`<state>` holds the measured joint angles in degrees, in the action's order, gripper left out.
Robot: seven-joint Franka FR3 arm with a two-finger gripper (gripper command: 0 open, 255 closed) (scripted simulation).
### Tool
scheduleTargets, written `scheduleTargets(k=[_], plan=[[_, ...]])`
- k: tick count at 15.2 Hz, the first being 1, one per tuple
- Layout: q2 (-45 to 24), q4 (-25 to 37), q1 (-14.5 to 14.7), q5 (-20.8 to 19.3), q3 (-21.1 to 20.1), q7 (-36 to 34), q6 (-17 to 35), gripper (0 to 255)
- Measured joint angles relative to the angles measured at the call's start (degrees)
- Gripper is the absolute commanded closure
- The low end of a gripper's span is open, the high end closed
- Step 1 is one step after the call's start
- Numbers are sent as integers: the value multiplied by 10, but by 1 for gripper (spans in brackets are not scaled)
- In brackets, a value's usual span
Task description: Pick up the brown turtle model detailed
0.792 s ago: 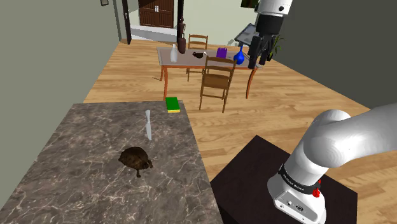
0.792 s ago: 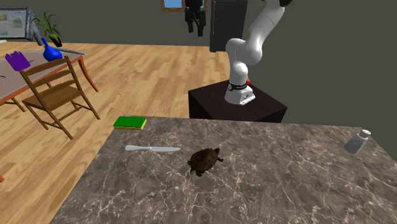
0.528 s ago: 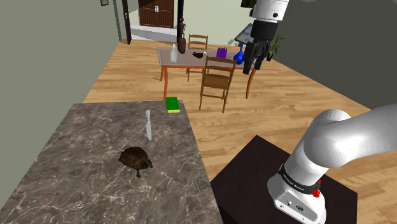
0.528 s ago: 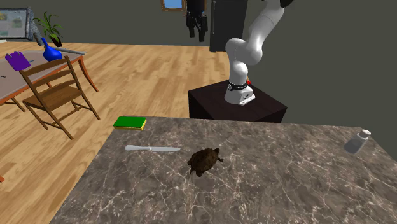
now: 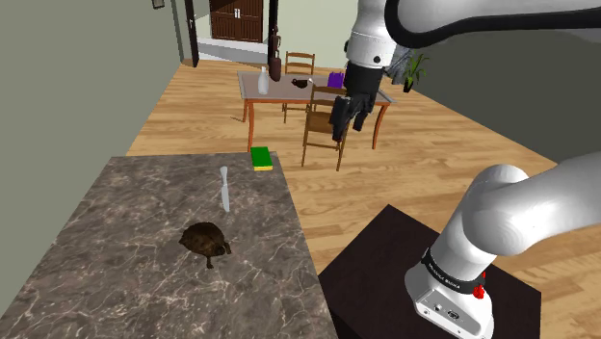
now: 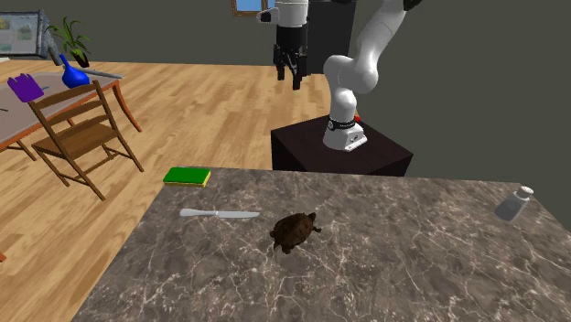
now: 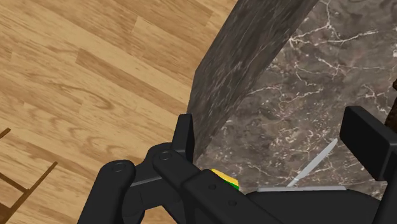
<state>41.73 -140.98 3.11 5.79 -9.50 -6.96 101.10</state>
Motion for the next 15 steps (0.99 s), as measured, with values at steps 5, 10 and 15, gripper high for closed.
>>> scheduleTargets(k=[5, 10, 15], plan=[[-38, -21, 17, 19, -57, -49, 80, 0], [-104, -23, 27, 26, -125, -111, 168, 0], [-190, -6, 20, 2, -194, -181, 252, 0]])
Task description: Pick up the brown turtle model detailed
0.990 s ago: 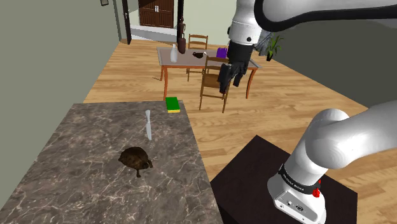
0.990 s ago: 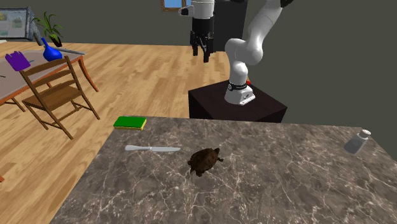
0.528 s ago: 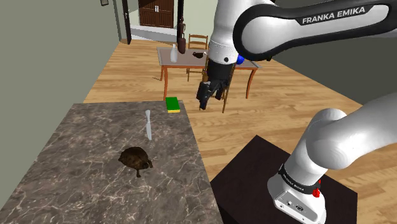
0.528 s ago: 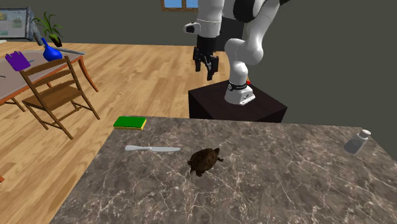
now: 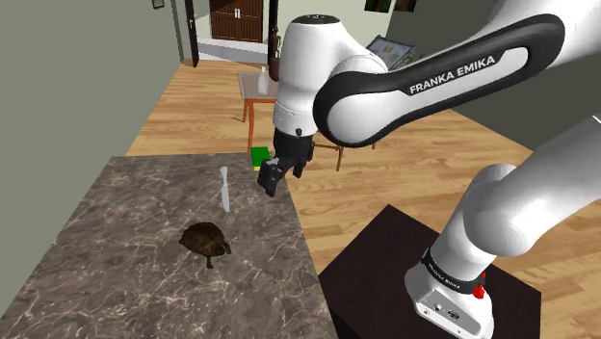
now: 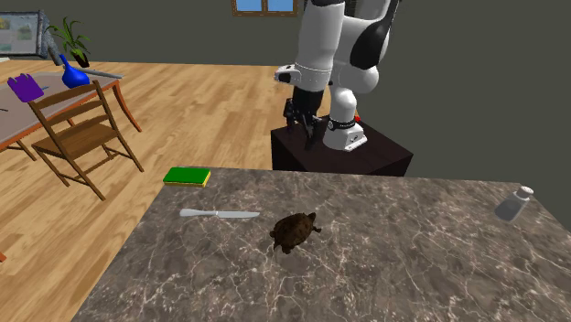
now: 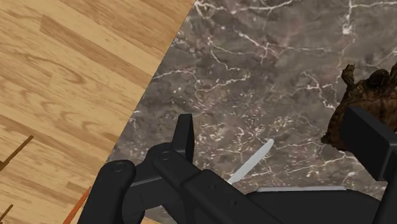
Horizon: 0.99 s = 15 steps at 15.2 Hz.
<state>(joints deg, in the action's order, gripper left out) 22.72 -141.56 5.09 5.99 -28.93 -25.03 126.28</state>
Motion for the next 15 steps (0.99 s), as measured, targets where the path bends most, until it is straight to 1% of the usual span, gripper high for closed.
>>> scheduleTargets(k=[3, 5, 7, 9, 10, 11, 13, 14, 15], plan=[[-58, 16, -11, -34, -43, -53, 46, 0], [-105, 36, -22, -73, -73, -97, 72, 0], [-154, 56, -32, -122, -99, -148, 93, 0], [-213, 84, -36, -188, -121, -212, 108, 0], [-236, 95, -34, -218, -125, -238, 111, 0], [-270, 116, -30, -256, -127, -270, 112, 0], [-322, 148, -10, -320, -123, -324, 109, 0], [-353, 170, 5, -353, -116, -351, 104, 0], [-369, 179, 15, -373, -111, -368, 104, 0]])
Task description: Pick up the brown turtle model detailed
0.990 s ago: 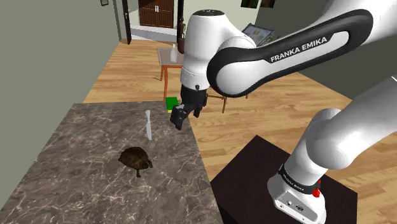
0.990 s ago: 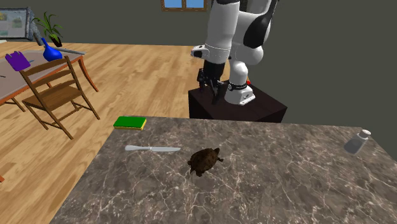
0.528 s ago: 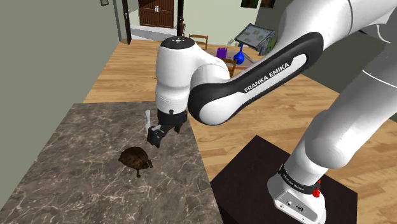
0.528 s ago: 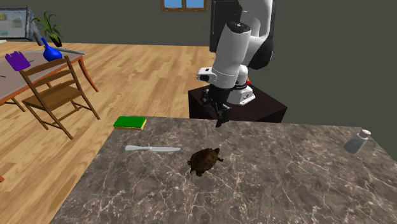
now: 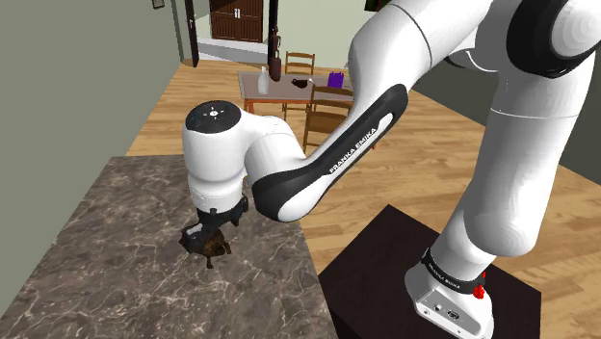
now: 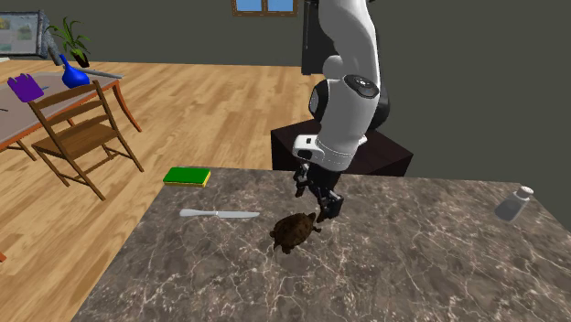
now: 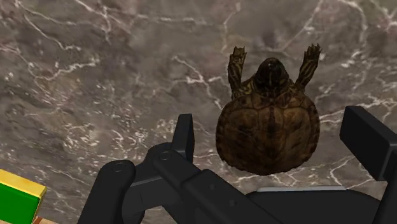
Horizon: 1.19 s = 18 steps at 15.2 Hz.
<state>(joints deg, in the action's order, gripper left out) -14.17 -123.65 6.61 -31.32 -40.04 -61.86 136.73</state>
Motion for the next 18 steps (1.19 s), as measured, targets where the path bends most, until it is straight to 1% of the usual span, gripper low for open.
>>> scheduleTargets(k=[2, 8, 9, 18], plan=[[-22, 10, 13, -25, 9, -21, 3, 0], [-60, 10, 31, -73, 32, -59, 27, 0], [-62, 10, 33, -76, 33, -61, 28, 255], [-64, 11, 34, -78, 34, -63, 28, 255]])
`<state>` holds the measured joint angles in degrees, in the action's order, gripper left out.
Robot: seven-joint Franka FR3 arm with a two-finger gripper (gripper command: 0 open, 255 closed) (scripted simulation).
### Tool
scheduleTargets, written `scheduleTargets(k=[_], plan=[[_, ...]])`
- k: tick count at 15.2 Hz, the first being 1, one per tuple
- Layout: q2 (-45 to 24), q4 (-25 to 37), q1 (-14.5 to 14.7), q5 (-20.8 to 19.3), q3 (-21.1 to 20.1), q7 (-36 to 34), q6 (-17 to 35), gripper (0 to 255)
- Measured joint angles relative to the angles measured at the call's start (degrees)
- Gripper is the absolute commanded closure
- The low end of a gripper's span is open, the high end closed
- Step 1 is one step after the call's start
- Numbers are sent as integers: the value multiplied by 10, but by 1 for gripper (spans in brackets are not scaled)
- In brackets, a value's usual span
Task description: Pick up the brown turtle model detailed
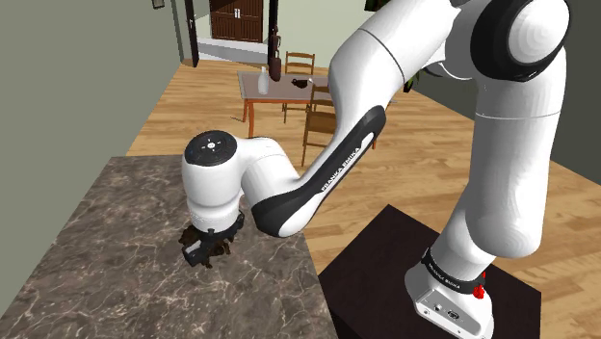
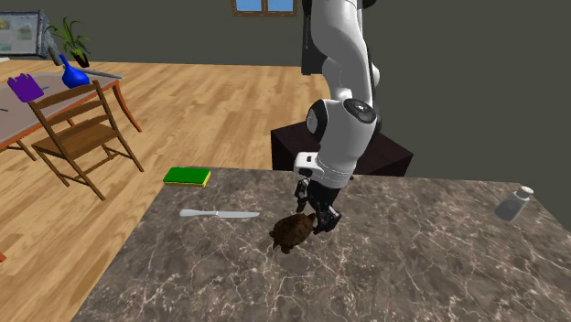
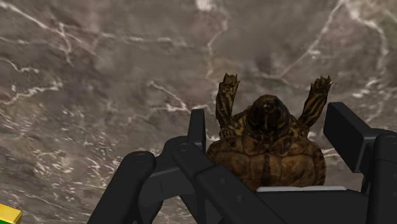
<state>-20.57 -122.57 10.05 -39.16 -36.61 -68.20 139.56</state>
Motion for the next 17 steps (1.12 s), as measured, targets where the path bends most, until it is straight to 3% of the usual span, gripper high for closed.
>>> scheduleTargets(k=[17], plan=[[87, 12, -38, 110, -49, 87, -64, 255]])
